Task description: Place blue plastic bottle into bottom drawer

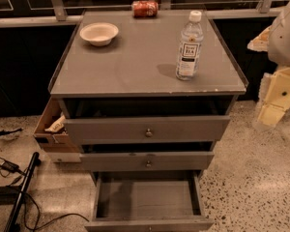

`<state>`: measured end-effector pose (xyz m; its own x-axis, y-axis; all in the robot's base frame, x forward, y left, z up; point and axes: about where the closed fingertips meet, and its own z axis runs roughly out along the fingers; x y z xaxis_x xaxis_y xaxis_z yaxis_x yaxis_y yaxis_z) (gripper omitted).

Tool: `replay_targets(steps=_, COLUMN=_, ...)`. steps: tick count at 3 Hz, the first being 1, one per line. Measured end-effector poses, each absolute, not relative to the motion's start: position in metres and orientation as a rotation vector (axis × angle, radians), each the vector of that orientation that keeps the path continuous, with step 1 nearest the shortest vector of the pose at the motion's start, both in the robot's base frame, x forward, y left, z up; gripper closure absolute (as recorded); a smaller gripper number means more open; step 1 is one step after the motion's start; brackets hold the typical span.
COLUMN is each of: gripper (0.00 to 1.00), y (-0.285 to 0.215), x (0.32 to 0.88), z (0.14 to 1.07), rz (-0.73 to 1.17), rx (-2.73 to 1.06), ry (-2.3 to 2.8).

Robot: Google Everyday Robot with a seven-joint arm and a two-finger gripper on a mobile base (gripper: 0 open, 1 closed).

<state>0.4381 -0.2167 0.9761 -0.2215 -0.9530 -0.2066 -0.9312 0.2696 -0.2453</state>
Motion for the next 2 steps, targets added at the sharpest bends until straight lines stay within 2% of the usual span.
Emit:
replay_targets(steps=1, gripper=0.0, y=-0.217, x=0.438, z=0.976, rz=-0.099, rx=-1.724, ry=2.232)
replay_targets(steps=2, gripper=0.0, y=-0.223, x=0.462, z=0.983, rz=-0.165, rx=-1.664, ry=2.228)
